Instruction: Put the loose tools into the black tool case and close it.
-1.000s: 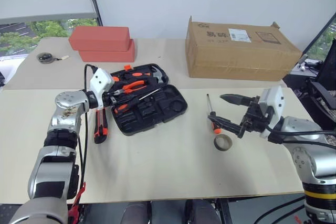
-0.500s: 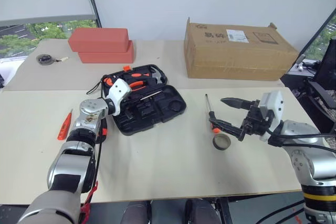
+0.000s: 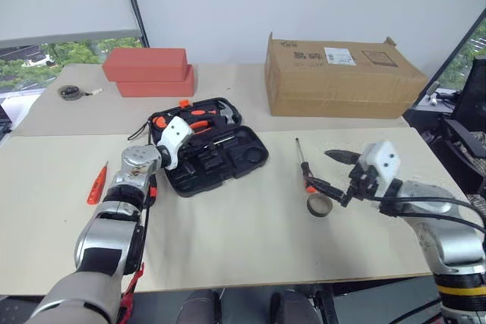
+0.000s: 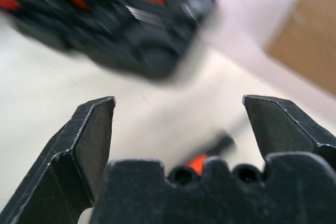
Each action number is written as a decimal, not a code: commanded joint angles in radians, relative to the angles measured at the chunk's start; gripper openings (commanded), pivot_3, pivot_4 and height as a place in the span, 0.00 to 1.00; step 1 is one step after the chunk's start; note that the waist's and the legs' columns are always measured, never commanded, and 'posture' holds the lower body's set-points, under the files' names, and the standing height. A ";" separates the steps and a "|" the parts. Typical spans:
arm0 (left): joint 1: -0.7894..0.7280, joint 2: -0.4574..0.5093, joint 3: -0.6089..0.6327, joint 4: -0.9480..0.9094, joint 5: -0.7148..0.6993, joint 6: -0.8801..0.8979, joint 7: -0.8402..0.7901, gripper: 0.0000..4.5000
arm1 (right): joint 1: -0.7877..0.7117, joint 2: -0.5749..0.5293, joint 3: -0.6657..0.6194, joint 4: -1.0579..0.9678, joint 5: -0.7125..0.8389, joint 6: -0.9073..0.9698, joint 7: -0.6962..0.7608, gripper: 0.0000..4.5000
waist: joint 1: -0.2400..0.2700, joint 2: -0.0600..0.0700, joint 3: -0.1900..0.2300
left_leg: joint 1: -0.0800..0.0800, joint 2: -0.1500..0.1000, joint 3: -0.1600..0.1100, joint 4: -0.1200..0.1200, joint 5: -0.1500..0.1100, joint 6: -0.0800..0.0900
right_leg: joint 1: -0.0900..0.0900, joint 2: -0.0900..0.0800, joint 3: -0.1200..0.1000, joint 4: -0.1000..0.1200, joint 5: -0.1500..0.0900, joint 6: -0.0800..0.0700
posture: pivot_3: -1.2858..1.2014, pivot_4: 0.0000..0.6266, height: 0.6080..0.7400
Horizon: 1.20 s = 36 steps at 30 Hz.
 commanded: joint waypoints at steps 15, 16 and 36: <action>0.223 0.322 0.051 -0.996 -0.463 0.623 -0.530 1.00 | -0.233 0.174 0.081 0.161 -0.098 0.469 -0.292 0.88 | -0.007 -0.001 0.001 | -0.014 -0.002 -0.001 0.002 -0.001 0.002 | -0.010 0.001 0.001 0.000 0.002 -0.002 | 0.52 0.24 0.80; 0.226 0.334 0.053 -1.023 -0.472 0.632 -0.528 1.00 | -0.236 0.173 0.082 0.161 -0.097 0.473 -0.291 0.82 | -0.006 0.000 0.001 | -0.013 -0.002 -0.001 0.002 -0.001 0.002 | -0.010 0.001 0.001 0.000 0.001 0.000 | 0.52 0.24 0.80; 0.573 0.509 0.295 -1.331 -0.555 0.772 -0.328 1.00 | -0.500 0.180 0.172 0.431 -0.171 -0.009 -0.118 0.22 | -0.033 0.002 0.003 | -0.012 -0.001 -0.001 0.001 0.000 0.001 | -0.012 0.002 0.004 0.000 0.000 0.001 | 0.52 0.24 0.80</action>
